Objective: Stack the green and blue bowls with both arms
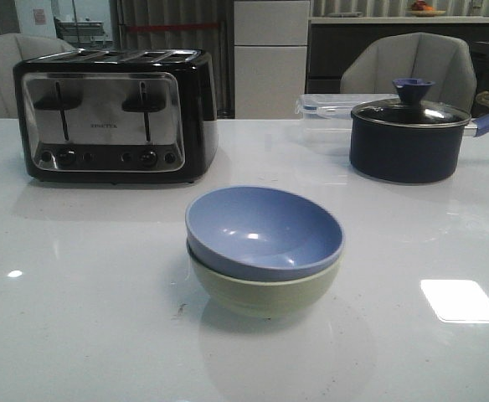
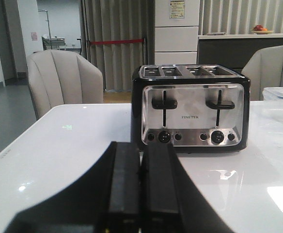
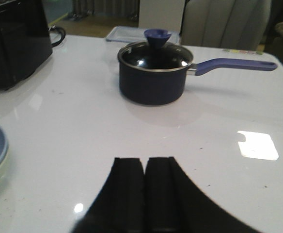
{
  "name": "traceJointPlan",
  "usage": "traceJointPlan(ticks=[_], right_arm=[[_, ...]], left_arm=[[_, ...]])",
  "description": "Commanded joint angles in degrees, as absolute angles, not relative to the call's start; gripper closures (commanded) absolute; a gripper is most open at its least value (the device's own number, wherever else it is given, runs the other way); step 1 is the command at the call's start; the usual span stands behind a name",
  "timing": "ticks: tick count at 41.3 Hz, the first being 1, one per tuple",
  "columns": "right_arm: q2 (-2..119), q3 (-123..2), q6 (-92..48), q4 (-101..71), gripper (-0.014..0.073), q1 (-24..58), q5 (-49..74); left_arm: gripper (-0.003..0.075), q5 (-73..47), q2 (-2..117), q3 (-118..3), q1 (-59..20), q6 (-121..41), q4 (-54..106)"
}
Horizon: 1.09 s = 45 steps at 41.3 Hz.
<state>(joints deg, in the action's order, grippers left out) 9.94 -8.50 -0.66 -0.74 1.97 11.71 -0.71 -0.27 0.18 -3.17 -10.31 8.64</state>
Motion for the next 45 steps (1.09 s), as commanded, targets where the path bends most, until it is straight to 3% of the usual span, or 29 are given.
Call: traceJointPlan(ticks=[1, 8, 45], right_arm=[[4.08, -5.29, -1.15, -0.79, 0.0537, -0.39, 3.47], [-1.79, 1.50, -1.15, -0.84, 0.0537, -1.35, 0.00], [-1.74, 1.41, -1.15, -0.84, 0.0537, -1.35, -0.64]], left_arm=[[0.0627, 3.65, -1.39, 0.49, -3.53, -10.14, 9.13], [0.0627, 3.65, -1.39, 0.49, -3.53, -10.14, 9.13], [0.0627, 3.65, -1.39, 0.49, -3.53, -10.14, 9.13]])
